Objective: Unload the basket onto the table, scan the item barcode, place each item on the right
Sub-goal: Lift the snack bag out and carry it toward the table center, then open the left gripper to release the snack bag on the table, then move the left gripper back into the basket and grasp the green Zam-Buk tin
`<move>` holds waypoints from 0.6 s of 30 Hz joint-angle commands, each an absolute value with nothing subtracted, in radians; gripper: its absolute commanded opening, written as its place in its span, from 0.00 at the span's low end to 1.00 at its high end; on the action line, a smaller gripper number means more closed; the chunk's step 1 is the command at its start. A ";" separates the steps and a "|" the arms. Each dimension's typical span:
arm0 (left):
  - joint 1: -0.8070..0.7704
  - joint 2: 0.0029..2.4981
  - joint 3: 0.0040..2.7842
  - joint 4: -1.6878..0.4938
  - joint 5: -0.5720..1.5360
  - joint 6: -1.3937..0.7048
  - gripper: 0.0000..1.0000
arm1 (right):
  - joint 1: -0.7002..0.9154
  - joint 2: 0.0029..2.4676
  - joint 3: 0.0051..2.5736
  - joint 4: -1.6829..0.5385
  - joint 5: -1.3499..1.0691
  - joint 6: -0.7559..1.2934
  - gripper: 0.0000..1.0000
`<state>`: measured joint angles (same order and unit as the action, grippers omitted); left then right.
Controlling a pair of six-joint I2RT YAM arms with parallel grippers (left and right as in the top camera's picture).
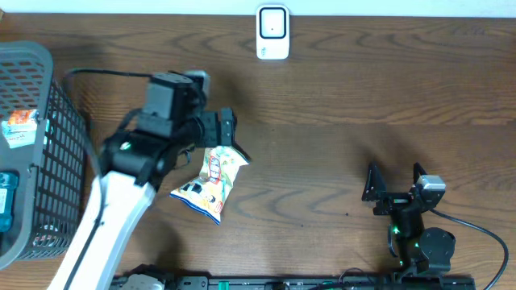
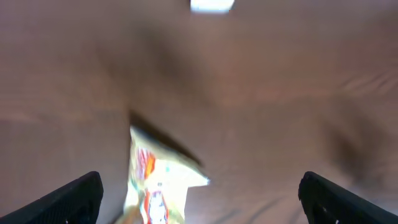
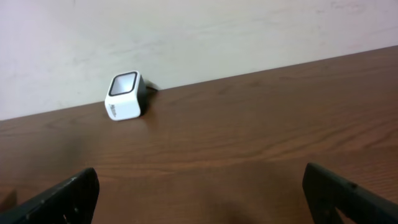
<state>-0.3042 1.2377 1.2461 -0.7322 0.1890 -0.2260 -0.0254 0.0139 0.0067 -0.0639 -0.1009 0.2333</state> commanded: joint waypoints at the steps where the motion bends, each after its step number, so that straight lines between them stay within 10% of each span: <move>1: -0.304 1.212 1.354 -0.733 0.103 -0.177 0.98 | -0.019 0.011 0.006 -0.067 -0.107 0.231 0.99; 11: -0.154 1.213 1.655 -0.840 -0.269 -0.178 0.98 | -0.019 0.011 0.006 -0.067 -0.107 0.231 0.99; 18: 0.368 1.237 1.685 -1.029 -0.239 -0.480 0.98 | -0.019 0.011 0.006 -0.067 -0.107 0.231 0.99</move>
